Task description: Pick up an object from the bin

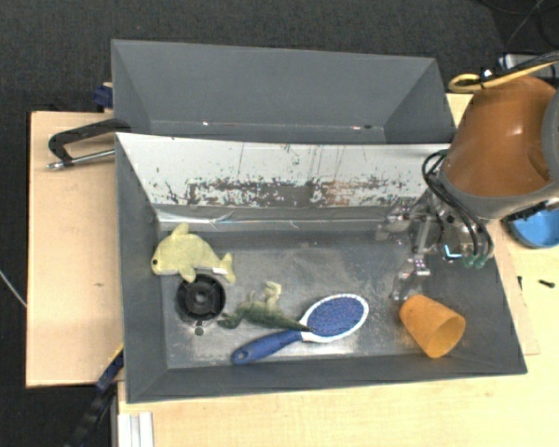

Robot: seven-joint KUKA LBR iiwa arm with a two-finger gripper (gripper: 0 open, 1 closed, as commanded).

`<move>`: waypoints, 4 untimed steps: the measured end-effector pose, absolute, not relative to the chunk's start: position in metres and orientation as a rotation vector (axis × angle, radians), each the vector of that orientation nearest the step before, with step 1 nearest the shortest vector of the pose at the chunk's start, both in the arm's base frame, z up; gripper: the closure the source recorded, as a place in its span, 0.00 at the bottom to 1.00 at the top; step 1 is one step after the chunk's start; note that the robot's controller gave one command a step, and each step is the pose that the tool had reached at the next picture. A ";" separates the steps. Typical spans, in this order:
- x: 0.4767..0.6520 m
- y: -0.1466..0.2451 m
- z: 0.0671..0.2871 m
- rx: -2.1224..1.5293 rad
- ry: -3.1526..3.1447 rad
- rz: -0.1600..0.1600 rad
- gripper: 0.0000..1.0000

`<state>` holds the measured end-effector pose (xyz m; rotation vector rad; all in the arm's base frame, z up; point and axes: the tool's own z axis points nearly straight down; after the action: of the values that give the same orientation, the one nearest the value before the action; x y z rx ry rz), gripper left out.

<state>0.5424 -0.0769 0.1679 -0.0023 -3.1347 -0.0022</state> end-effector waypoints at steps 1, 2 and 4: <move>0.513 -0.041 0.071 0.317 -3.131 0.000 0.00; 0.515 -0.041 0.073 0.318 -3.138 0.002 1.00; 0.512 -0.039 0.216 0.685 -3.072 0.001 0.00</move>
Offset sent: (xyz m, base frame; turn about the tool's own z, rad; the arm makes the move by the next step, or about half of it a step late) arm -0.0307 0.0354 -0.0979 -0.2038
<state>0.5123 -0.0389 0.2165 0.6847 -3.0720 0.0006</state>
